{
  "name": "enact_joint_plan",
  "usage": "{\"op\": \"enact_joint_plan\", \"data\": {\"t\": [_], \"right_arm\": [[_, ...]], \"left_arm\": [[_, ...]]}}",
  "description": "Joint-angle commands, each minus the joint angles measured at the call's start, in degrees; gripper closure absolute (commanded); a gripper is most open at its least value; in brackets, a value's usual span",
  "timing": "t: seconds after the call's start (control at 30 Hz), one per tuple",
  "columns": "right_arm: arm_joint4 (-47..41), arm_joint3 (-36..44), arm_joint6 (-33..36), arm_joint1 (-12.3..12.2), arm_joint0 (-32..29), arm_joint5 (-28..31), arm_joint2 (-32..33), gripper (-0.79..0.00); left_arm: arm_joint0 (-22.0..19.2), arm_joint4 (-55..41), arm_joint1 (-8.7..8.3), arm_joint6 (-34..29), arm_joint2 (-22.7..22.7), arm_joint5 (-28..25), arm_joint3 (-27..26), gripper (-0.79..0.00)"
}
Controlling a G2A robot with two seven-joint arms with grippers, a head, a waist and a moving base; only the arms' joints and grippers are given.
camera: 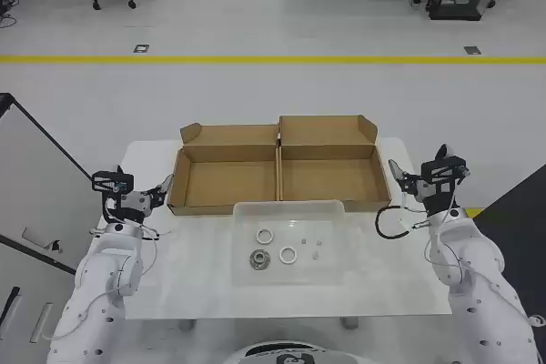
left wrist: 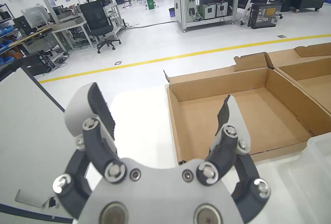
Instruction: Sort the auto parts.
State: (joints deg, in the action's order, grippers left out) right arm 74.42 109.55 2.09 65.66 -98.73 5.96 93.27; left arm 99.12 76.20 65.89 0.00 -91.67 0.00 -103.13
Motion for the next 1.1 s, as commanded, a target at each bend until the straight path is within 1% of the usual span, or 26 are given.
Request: {"op": "enact_joint_plan", "data": {"t": [0.0, 0.13, 0.27, 0.43, 0.73, 0.93, 1.07], "right_arm": [[-0.58, 2.02, 1.94, -0.15, 0.07, 2.56, 0.64, -0.785], [-3.56, 5.87, 7.47, -0.51, 0.7, 8.27, 2.05, -0.785], [-5.81, 9.07, 13.18, -1.05, 2.11, 15.52, 3.42, -0.785], [-10.04, 10.66, 19.64, -1.73, 4.36, 23.46, 4.76, -0.785], [-19.51, 9.15, 35.35, -3.31, 11.63, 35.11, 5.11, -0.785], [-25.9, 6.51, 46.95, -4.61, 18.16, 41.27, 2.24, -0.785], [-29.14, 4.81, 52.6, -5.4, 22.36, 43.64, -0.67, -0.785]], "left_arm": [[0.0, 0.0, 0.0, 0.0, 0.0, 0.0, 0.0, -0.785], [0.0, 0.0, 0.0, 0.0, 0.0, 0.0, 0.0, -0.785], [0.0, 0.0, 0.0, 0.0, 0.0, 0.0, 0.0, -0.785], [0.0, 0.0, 0.0, 0.0, 0.0, 0.0, 0.0, -0.785], [0.0, 0.0, 0.0, 0.0, 0.0, 0.0, 0.0, -0.785], [0.0, 0.0, 0.0, 0.0, 0.0, 0.0, 0.0, -0.785], [0.0, 0.0, 0.0, 0.0, 0.0, 0.0, 0.0, -0.785]]}}
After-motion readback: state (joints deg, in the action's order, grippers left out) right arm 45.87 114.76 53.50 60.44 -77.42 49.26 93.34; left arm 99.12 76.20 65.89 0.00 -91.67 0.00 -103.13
